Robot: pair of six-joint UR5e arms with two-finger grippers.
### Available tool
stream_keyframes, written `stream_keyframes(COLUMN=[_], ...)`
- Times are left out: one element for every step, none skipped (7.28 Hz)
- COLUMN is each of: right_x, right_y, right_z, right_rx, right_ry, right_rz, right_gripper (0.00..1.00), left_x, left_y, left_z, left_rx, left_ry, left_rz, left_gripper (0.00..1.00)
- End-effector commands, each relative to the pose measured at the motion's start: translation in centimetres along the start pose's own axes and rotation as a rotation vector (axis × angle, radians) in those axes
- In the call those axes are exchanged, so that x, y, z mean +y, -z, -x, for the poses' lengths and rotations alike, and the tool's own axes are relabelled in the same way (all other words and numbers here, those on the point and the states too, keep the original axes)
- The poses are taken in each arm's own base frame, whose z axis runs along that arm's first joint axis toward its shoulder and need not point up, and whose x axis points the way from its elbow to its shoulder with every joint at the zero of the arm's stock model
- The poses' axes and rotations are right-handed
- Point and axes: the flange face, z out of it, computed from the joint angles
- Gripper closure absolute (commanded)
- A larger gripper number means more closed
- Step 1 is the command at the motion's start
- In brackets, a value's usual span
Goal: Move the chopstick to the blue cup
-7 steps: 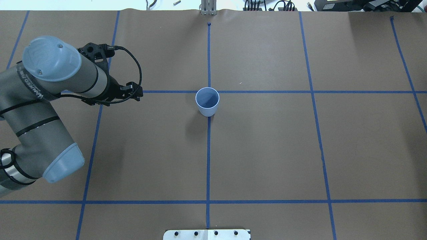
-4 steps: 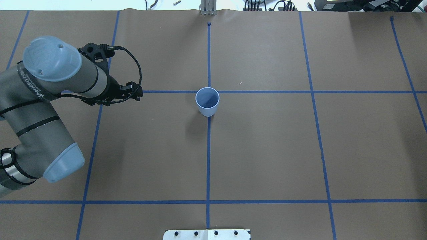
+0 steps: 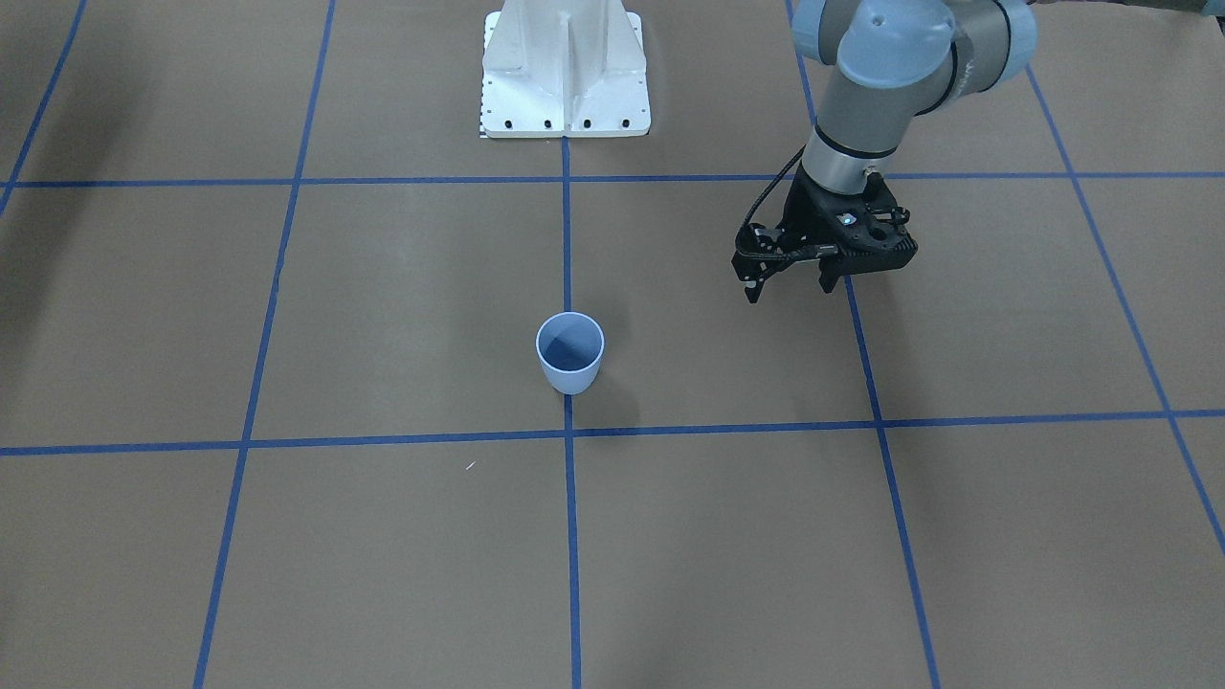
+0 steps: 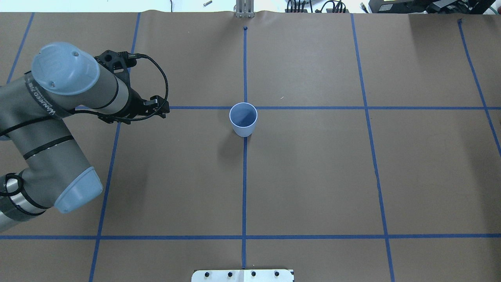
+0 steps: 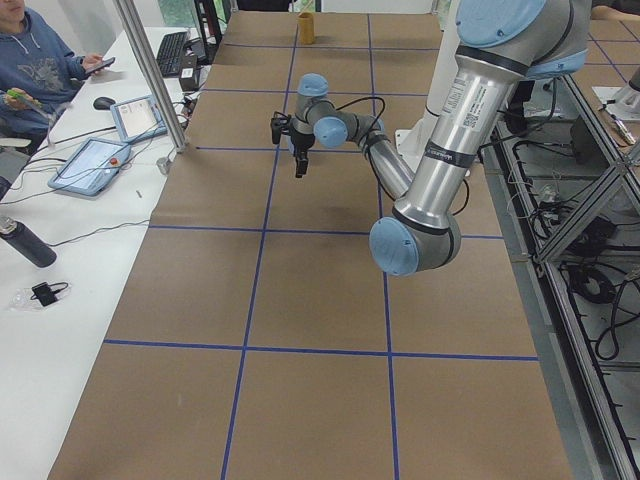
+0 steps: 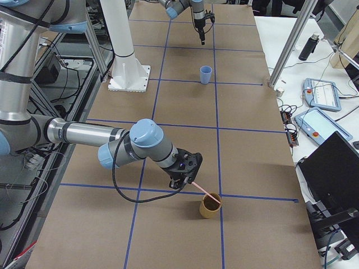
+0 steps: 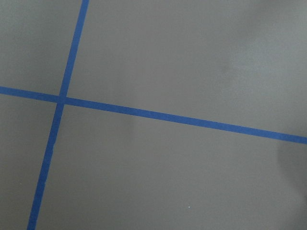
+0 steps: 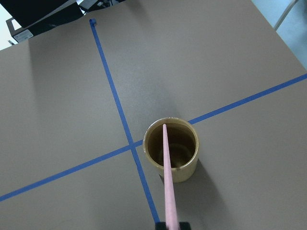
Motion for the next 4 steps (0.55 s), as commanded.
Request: stream_keyframes(right_x=[0.7, 0.3, -0.6, -2.1], right_y=[2.2, 3.1, 4.4, 5.2], right_z=[0.7, 2.2, 4.3, 9.0], right_rx=[-0.016, -0.030, -0.040, -0.078], right_ry=[0.005, 0.022, 0.023, 0.011], right_rz=[-0.032, -0.048, -0.050, -0.002], right_gripper=[1.00, 1.00, 1.00, 1.00], left_x=[-0.2, -0.2, -0.2, -0.2], left_y=[-0.2, -0.2, -0.2, 0.0], left_z=[-0.4, -0.4, -0.4, -0.4], left_rx=[0.000, -0.001, 0.000, 0.002], left_ry=[0.012, 0.010, 0.010, 0.006], left_rz=[0.000, 0.001, 0.000, 0.000], left_gripper=[0.02, 0.02, 0.02, 0.02])
